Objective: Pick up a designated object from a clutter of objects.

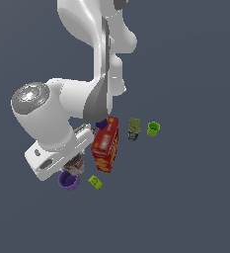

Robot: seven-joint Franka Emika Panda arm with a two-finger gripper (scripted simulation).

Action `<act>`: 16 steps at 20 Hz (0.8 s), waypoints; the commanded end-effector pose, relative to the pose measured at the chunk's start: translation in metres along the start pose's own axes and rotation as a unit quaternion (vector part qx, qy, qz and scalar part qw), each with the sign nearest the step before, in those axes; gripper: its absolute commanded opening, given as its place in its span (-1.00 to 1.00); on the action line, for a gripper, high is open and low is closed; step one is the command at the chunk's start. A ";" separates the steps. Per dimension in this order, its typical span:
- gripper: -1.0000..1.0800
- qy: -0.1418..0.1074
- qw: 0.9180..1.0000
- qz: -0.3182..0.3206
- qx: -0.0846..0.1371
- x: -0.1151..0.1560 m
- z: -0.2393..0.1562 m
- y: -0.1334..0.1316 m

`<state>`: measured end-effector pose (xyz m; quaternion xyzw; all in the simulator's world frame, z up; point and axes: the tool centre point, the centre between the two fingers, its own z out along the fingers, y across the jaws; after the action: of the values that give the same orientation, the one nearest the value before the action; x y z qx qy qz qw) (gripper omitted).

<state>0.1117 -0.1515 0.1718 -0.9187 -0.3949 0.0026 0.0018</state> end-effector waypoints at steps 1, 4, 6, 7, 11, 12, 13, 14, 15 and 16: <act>-1.00 0.001 1.000 0.000 -0.002 0.003 -0.016 -0.008; -1.00 0.001 1.000 0.000 -0.003 0.007 -0.036 -0.023; -1.00 0.001 1.000 0.000 -0.003 0.011 -0.052 -0.036; -1.00 0.001 1.000 0.000 -0.003 0.012 -0.061 -0.042; -1.00 0.001 1.000 -0.001 -0.003 0.020 -0.101 -0.071; -1.00 0.001 1.000 -0.001 -0.003 0.022 -0.111 -0.079; -1.00 0.001 1.000 -0.001 -0.003 0.024 -0.122 -0.086; -1.00 0.001 1.000 -0.001 -0.003 0.026 -0.132 -0.093; -1.00 0.001 1.000 -0.001 -0.003 0.028 -0.142 -0.100; -1.00 0.001 1.000 -0.001 -0.003 0.030 -0.152 -0.108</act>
<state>0.0610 -0.0657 0.3067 -0.9185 -0.3955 0.0023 0.0003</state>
